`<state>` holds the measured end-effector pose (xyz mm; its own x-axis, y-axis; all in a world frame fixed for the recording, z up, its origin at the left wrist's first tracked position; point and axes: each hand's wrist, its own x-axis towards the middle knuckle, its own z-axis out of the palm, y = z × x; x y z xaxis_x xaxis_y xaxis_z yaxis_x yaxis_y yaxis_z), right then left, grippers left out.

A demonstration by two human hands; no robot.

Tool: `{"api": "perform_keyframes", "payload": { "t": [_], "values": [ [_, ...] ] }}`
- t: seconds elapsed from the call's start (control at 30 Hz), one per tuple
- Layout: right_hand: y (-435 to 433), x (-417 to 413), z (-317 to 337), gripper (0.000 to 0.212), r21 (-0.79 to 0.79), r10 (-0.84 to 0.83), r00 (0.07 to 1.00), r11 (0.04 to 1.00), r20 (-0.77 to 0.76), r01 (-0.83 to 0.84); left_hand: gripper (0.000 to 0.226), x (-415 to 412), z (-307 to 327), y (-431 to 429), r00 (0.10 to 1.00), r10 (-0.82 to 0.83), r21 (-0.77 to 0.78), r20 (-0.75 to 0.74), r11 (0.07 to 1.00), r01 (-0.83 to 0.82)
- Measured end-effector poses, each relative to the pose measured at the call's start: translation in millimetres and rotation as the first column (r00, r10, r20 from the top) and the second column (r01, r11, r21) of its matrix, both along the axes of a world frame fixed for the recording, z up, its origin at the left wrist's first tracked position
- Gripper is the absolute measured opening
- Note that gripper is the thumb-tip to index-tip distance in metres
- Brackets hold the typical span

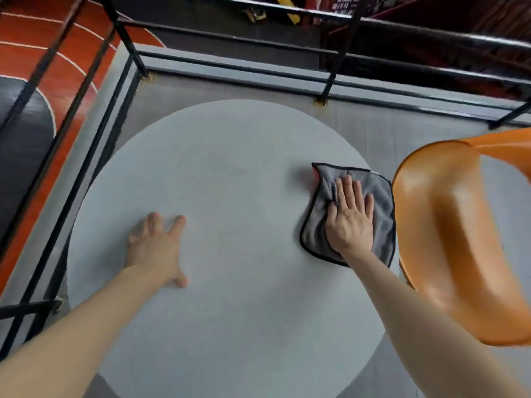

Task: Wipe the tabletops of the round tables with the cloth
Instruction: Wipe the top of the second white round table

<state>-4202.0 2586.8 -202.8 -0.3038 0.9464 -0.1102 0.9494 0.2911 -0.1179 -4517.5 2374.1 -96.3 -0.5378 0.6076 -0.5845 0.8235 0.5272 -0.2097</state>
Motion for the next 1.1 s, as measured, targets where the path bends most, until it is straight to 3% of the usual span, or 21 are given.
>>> {"api": "perform_keyframes", "payload": {
  "t": [0.1, 0.27, 0.47, 0.7, 0.97, 1.1],
  "values": [
    [-6, -1, -1, 0.068, 0.011, -0.012, 1.000, 1.000, 0.005, 0.012, 0.124, 23, 21, 45, 0.968, -0.235, 0.056, -0.091, 0.969, 0.241],
    [-3, -3, -4, 0.068, 0.022, 0.011, 0.999, 1.000, -0.037, -0.010, 0.150, 76, 26, 139, 0.915, -0.402, 0.213, 0.041, 0.898, 0.385],
    [-1, 9, -2, 0.065, 0.000, 0.071, 0.994, 0.997, -0.084, -0.071, 0.143, 96, -1, 173, 0.917, -0.375, 0.188, 0.132, 0.918, 0.349],
    [76, -28, 1, 0.064, -0.009, 0.250, 0.961, 0.967, -0.121, -0.253, 0.139, 92, -9, 176, 0.911, -0.399, 0.192, 0.104, 0.907, 0.375],
    [121, -65, -3, 0.066, 0.035, 0.277, 0.953, 0.961, -0.120, -0.274, 0.139, 93, -8, 178, 0.899, -0.429, 0.218, 0.092, 0.889, 0.402],
    [101, -44, -3, 0.064, 0.037, 0.174, 0.976, 0.985, -0.128, -0.171, 0.138, 97, -8, 171, 0.880, -0.466, 0.222, 0.090, 0.871, 0.439]
  ]
}}
